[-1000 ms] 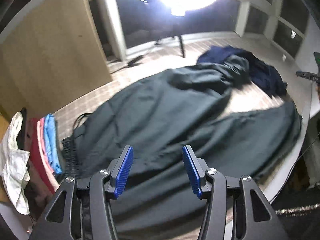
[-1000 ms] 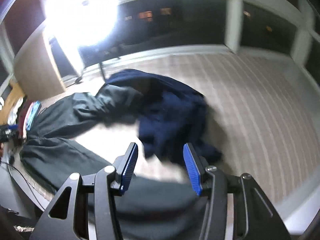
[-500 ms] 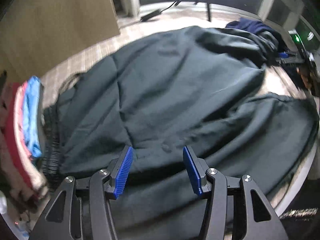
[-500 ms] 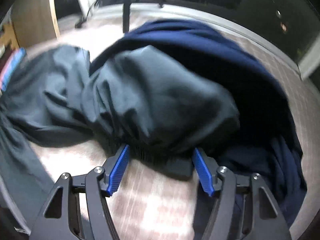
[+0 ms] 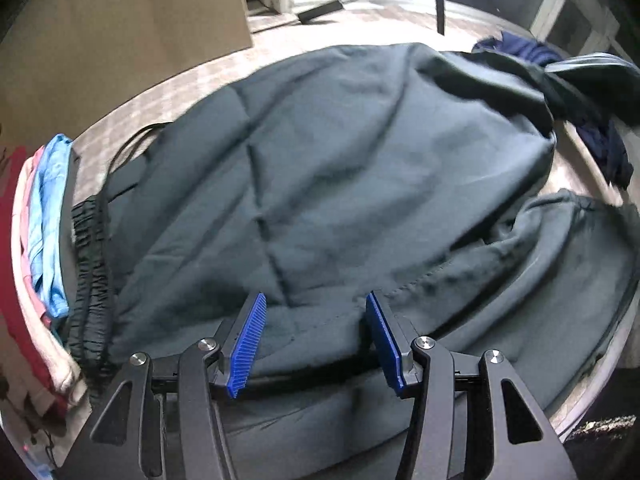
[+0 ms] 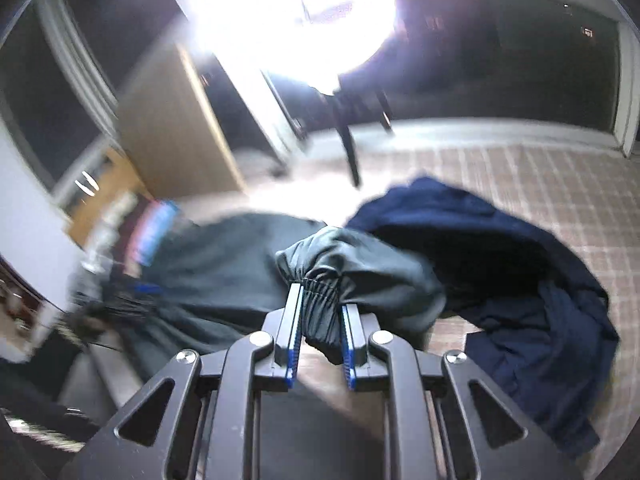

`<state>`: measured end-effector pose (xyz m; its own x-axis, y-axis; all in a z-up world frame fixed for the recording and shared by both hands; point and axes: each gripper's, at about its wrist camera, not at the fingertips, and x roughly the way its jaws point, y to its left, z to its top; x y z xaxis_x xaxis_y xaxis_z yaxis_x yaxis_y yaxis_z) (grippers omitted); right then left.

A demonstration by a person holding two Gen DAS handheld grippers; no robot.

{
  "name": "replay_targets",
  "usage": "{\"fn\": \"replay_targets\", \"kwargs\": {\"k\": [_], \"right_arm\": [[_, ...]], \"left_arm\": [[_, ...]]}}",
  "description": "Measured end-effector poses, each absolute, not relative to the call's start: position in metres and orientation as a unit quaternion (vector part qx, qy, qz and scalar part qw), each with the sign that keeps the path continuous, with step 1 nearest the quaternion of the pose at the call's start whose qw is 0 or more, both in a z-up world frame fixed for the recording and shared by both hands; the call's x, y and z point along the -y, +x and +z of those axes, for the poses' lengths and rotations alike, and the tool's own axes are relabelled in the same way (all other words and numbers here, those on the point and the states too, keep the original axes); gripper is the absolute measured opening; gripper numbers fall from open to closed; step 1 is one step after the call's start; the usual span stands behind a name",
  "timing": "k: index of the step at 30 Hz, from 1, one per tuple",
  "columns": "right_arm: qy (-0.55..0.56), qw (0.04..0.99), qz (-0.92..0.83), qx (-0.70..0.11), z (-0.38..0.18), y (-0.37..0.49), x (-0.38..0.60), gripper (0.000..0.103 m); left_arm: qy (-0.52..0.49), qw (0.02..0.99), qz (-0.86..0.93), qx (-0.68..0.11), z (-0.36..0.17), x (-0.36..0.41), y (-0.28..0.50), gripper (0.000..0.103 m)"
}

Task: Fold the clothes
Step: 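Grasp the trouser leg end with the right gripper and lift it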

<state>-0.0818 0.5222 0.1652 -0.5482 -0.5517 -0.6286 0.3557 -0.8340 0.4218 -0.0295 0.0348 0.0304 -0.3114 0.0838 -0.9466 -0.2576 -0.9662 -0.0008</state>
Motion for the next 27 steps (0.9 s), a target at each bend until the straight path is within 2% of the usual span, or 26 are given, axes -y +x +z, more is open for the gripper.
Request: {"fn": "replay_targets", "kwargs": {"k": [3,6,8,9,10,13,15,18,21,22,25,27], "right_arm": [[0.364,0.236,-0.882,0.188,0.202,-0.067,-0.559,0.017],[0.369,0.111,-0.896,0.219,0.202,-0.088,-0.594,0.019],[0.424,-0.001,-0.877,0.228,0.172,-0.118,-0.623,0.028],[0.452,-0.047,-0.859,0.235,0.154,-0.132,-0.636,0.039],[0.474,-0.072,-0.843,0.243,0.137,-0.141,-0.645,0.040],[0.492,-0.071,-0.831,0.250,0.103,-0.152,-0.650,0.040],[0.503,-0.068,-0.835,0.210,0.096,-0.150,-0.648,0.042],[0.518,-0.064,-0.839,0.150,0.086,-0.147,-0.645,0.052],[0.531,-0.060,-0.840,0.089,0.075,-0.143,-0.641,0.053],[0.534,-0.060,-0.838,0.091,0.072,-0.143,-0.645,0.053],[0.524,-0.050,-0.827,0.196,0.062,-0.147,-0.674,0.053],[0.524,-0.060,-0.823,0.211,0.057,-0.153,-0.682,0.053]], "left_arm": [[-0.572,0.104,0.811,-0.073,0.035,-0.032,-0.028,0.050],[-0.569,0.115,0.810,-0.079,0.036,-0.039,-0.030,0.050],[-0.566,0.125,0.810,-0.084,0.038,-0.047,-0.031,0.050],[-0.564,0.130,0.810,-0.088,0.039,-0.052,-0.031,0.050],[-0.563,0.134,0.811,-0.091,0.040,-0.056,-0.031,0.050],[-0.556,0.141,0.812,-0.105,0.045,-0.063,-0.031,0.050],[-0.556,0.141,0.812,-0.110,0.046,-0.065,-0.031,0.054],[-0.562,0.136,0.809,-0.110,0.044,-0.063,-0.033,0.055],[-0.569,0.129,0.805,-0.109,0.041,-0.061,-0.035,0.055],[-0.573,0.126,0.803,-0.108,0.039,-0.061,-0.037,0.055],[-0.577,0.125,0.801,-0.099,0.037,-0.060,-0.037,0.055],[-0.579,0.122,0.800,-0.097,0.036,-0.059,-0.036,0.055]]}}
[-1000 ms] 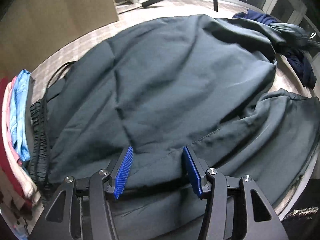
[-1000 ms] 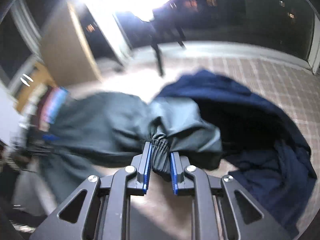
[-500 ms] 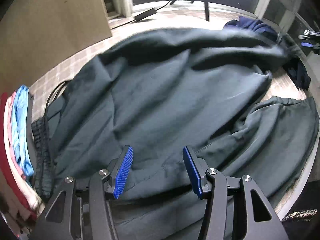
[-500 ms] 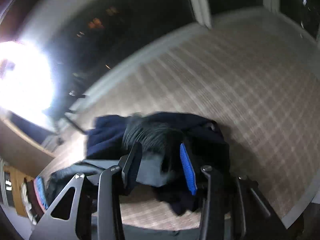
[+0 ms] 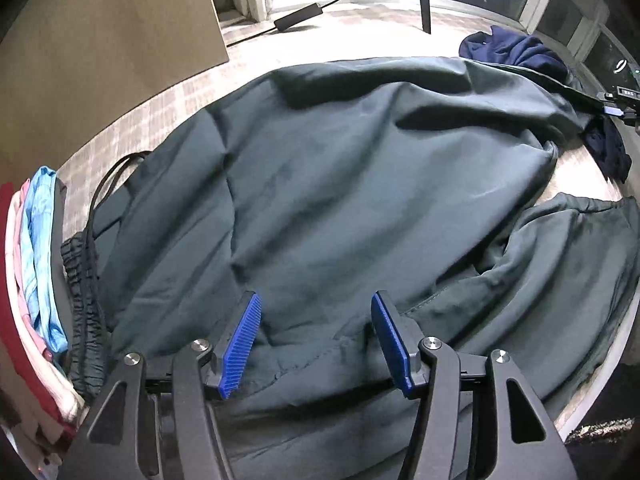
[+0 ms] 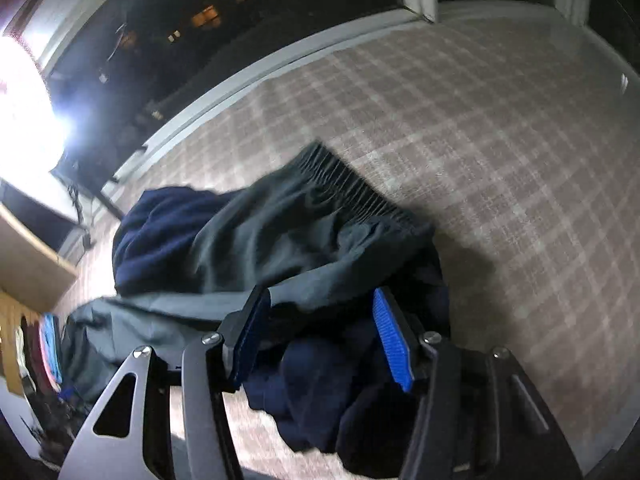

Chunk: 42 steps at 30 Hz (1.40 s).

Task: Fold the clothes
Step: 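Grasp the trouser leg end with the right gripper and lift it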

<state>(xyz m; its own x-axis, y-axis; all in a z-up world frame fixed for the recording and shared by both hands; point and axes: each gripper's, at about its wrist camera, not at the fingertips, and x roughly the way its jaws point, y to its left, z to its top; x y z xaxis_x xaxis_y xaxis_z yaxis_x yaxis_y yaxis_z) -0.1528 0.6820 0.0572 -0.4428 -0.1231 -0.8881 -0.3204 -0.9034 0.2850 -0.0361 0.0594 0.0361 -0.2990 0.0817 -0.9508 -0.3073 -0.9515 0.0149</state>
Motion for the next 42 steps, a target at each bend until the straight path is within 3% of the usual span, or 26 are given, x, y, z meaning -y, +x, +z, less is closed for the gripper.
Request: {"fn": "replay_targets", "kwargs": {"k": [2,7,8,9,10,11,19,24,28,31,33,38,42], "right_arm": [[-0.529,0.073,0.813,-0.232,0.048,-0.160,-0.691,0.053],[-0.488,0.053,0.782,-0.383,0.032,-0.165,-0.717,0.051],[-0.476,0.060,0.786,-0.391,0.032,-0.165,-0.720,0.045],[-0.466,0.063,0.787,-0.400,0.033,-0.163,-0.721,0.021],[-0.460,0.057,0.786,-0.410,0.034,-0.160,-0.721,0.007],[-0.454,0.052,0.784,-0.420,0.034,-0.157,-0.720,0.006],[-0.307,0.006,0.818,-0.486,0.129,-0.045,-0.687,0.005],[-0.238,0.000,0.868,-0.435,0.212,0.013,-0.644,0.005],[-0.234,0.027,0.889,-0.392,0.234,-0.005,-0.632,0.005],[-0.269,0.108,0.897,-0.335,0.210,-0.057,-0.641,0.005],[-0.332,0.187,0.874,-0.303,0.162,-0.115,-0.666,0.005],[-0.462,0.183,0.777,-0.387,0.056,-0.203,-0.709,0.009],[-0.476,0.132,0.798,-0.345,0.056,-0.219,-0.688,0.034]], "left_arm": [[-0.581,0.117,0.800,-0.094,0.036,-0.058,-0.035,0.055],[-0.577,0.118,0.803,-0.091,0.042,-0.057,-0.031,0.055],[-0.576,0.117,0.804,-0.093,0.043,-0.058,-0.030,0.055],[-0.574,0.117,0.805,-0.092,0.045,-0.057,-0.030,0.055],[-0.572,0.118,0.807,-0.092,0.047,-0.057,-0.029,0.055],[-0.570,0.118,0.808,-0.091,0.049,-0.056,-0.028,0.055],[-0.549,0.118,0.823,-0.088,0.058,-0.042,-0.039,0.055],[-0.540,0.127,0.827,-0.088,0.058,-0.040,-0.047,0.055],[-0.534,0.122,0.832,-0.088,0.058,-0.037,-0.055,0.055],[-0.531,0.107,0.836,-0.084,0.058,-0.029,-0.062,0.055],[-0.527,0.097,0.840,-0.083,0.059,-0.023,-0.072,0.055],[-0.531,0.079,0.838,-0.099,0.054,-0.019,-0.122,0.057],[-0.533,0.104,0.829,-0.131,0.046,-0.037,-0.161,0.065]]}}
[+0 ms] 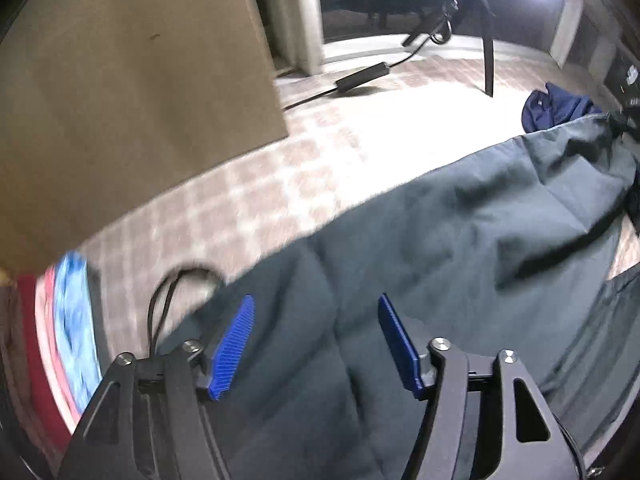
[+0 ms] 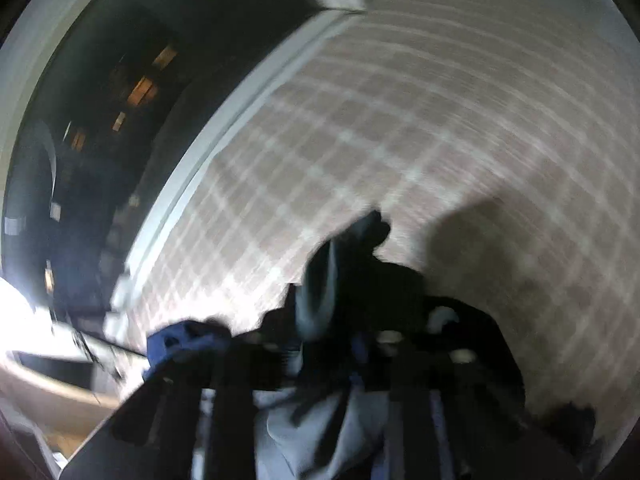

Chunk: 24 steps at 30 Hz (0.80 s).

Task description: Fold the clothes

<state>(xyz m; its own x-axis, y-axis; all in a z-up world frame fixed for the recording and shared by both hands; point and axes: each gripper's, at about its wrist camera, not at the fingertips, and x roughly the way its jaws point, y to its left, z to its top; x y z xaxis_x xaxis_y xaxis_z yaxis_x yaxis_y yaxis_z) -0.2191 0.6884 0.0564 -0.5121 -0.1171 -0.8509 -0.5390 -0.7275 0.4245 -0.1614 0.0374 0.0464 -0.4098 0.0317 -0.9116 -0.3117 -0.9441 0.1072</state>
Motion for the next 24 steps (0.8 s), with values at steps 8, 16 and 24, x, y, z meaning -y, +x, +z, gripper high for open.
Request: {"fn": "replay_targets", "kwargs": {"k": [8,16,24], "right_arm": [[-0.451,0.044,0.851,-0.267,0.108,-0.178,-0.671,0.041],[-0.439,0.084,0.863,-0.234,0.094,-0.131,-0.736,0.052],[-0.470,0.014,0.829,-0.302,0.035,-0.172,-0.754,0.053]], "left_arm": [[-0.530,0.072,0.818,-0.213,0.007,-0.075,-0.204,0.073],[-0.500,0.099,0.830,-0.227,0.046,-0.106,-0.157,0.069],[-0.490,0.207,0.817,-0.222,0.077,-0.197,-0.085,0.070]]}}
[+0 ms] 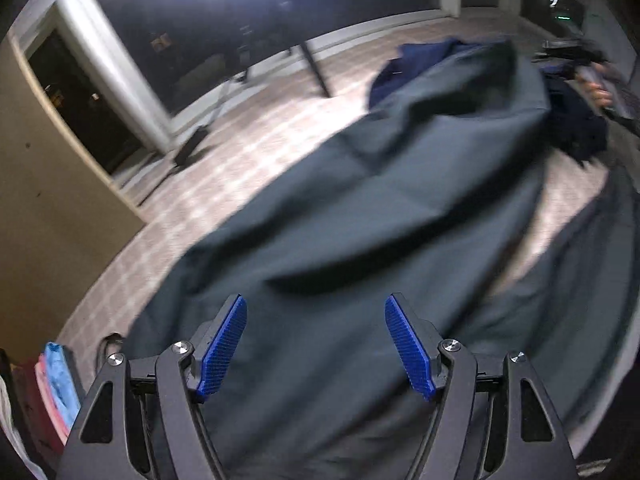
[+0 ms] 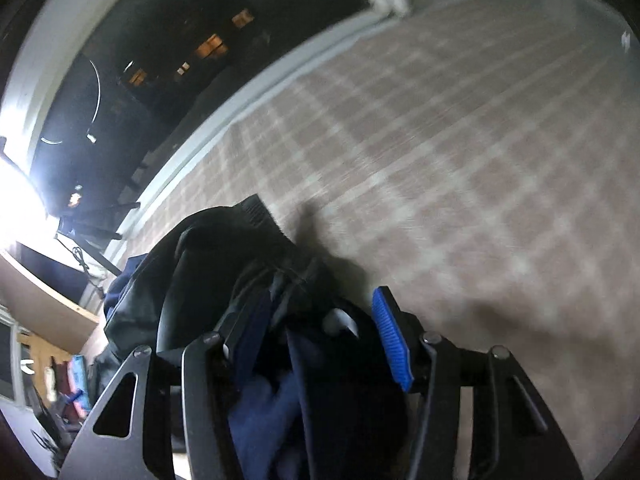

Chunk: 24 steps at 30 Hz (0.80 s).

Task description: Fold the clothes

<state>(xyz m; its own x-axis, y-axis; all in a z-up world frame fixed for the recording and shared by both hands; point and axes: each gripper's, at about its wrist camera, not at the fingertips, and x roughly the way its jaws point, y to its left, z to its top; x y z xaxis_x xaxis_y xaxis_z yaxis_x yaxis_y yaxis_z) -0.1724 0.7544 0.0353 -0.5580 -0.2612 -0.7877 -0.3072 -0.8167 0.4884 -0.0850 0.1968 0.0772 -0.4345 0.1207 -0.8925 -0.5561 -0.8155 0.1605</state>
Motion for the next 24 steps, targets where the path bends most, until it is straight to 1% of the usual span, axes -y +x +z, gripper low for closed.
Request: {"fn": "replay_targets", "kwargs": {"k": [4,5,6,7,8,10,14,17,19,20,22,24], "right_arm": [[-0.436,-0.013,0.836,-0.332,0.051,-0.162,-0.748,0.055],[-0.427,-0.019,0.838,-0.339,0.055,-0.159,-0.747,0.052],[-0.419,-0.026,0.839,-0.346,0.059,-0.157,-0.745,0.035],[-0.410,-0.032,0.840,-0.354,0.063,-0.154,-0.744,0.022],[-0.401,-0.039,0.841,-0.361,0.067,-0.152,-0.742,0.022],[-0.383,-0.052,0.843,-0.375,0.075,-0.147,-0.739,0.018],[-0.347,-0.072,0.846,-0.399,0.095,-0.132,-0.733,0.017],[-0.322,-0.046,0.860,-0.393,0.137,-0.090,-0.729,0.013],[-0.306,-0.028,0.869,-0.388,0.166,-0.061,-0.727,0.013],[-0.303,-0.012,0.875,-0.377,0.174,-0.050,-0.726,0.013],[-0.319,0.052,0.888,-0.326,0.170,-0.040,-0.725,0.011],[-0.375,0.122,0.881,-0.263,0.136,-0.047,-0.732,0.012]], "left_arm": [[-0.493,0.193,0.815,-0.236,0.085,-0.208,-0.061,0.070],[-0.495,0.189,0.815,-0.237,0.087,-0.207,-0.058,0.070],[-0.497,0.181,0.816,-0.233,0.087,-0.203,-0.057,0.070],[-0.500,0.174,0.817,-0.229,0.088,-0.199,-0.056,0.070],[-0.503,0.165,0.818,-0.224,0.088,-0.194,-0.057,0.070],[-0.511,0.147,0.818,-0.219,0.089,-0.186,-0.057,0.070],[-0.513,0.135,0.819,-0.217,0.090,-0.176,-0.054,0.070],[-0.508,0.138,0.822,-0.219,0.093,-0.174,-0.049,0.070],[-0.505,0.140,0.824,-0.216,0.094,-0.172,-0.047,0.070],[-0.505,0.143,0.824,-0.214,0.094,-0.172,-0.045,0.070],[-0.502,0.146,0.826,-0.212,0.095,-0.170,-0.040,0.070],[-0.499,0.147,0.828,-0.208,0.097,-0.167,-0.034,0.070]]}}
